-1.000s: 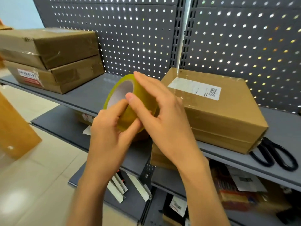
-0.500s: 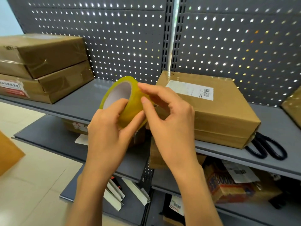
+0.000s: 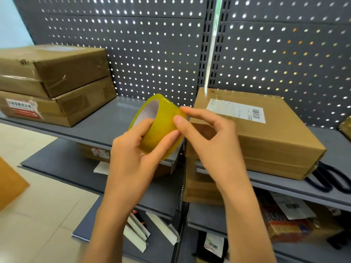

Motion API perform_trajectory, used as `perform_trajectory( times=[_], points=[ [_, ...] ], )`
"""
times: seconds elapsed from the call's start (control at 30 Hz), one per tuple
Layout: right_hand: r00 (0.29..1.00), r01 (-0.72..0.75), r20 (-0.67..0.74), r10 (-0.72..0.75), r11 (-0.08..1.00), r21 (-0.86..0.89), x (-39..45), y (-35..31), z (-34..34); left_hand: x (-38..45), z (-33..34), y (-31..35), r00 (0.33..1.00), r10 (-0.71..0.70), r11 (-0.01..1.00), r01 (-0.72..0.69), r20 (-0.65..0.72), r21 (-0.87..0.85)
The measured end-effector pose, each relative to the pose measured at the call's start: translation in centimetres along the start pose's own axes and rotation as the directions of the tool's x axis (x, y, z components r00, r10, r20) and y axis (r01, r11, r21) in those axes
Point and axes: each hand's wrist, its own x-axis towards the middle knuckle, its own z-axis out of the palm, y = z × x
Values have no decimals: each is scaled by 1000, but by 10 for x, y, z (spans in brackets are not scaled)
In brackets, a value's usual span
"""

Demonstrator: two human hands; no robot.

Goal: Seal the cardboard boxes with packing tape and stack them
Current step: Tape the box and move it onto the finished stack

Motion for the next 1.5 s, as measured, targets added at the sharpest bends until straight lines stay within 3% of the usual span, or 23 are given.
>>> perform_trajectory(
  times=[0.1, 0.3, 0.4, 0.47, 0.53, 0.63, 0.73, 0.87, 0.93, 1.1, 1.23, 1.37, 1.5],
  points=[
    [994, 66, -88, -60, 995, 73, 2, 3, 10, 1, -4, -2, 999, -37, 999, 37, -24, -14],
    [993, 93, -68, -92, 996, 18, 9, 9, 11, 3, -7, -9, 998, -57, 998, 58, 20, -13],
    [991, 108, -61, -116, 986, -127, 10, 9, 10, 5, -11, -12, 979, -71, 992, 89, 191, -89],
    [986, 137, -62, -158, 958, -251, 11, 10, 10, 4, -15, -17, 926, -58, 981, 122, 374, -150],
    [970, 200, -54, -236, 908, -369, 13, 12, 10, 2, -14, -22, 893, -72, 975, 158, 444, -159],
    [923, 279, -88, -374, 809, -518, 14, 15, 12, 1, -8, -23, 938, -97, 993, 115, 332, -37],
    [897, 303, -106, -429, 771, -560, 14, 17, 9, 3, 1, -18, 977, -66, 983, 29, 204, 180],
    [859, 402, -34, -510, 715, -572, 6, 9, 20, 6, 11, -21, 992, -122, 890, 104, 13, 445],
    [849, 433, -2, -528, 698, -571, 2, 10, 26, 4, 10, -27, 982, -183, 896, 186, -49, 404],
    [927, 326, -89, -365, 900, -290, 5, 11, 14, -1, 8, -24, 961, -276, 961, 276, -3, -15],
    [961, 261, -38, -273, 945, -196, 2, 8, 11, -4, 11, -22, 973, -222, 975, 223, -63, 13],
    [945, 289, -67, -319, 915, -283, 0, 14, 7, -11, 13, -26, 970, -230, 971, 234, -83, 43],
    [846, 434, -95, -524, 782, -448, -8, 14, 12, -6, 10, -28, 942, -315, 948, 307, -114, -79]
  ],
)
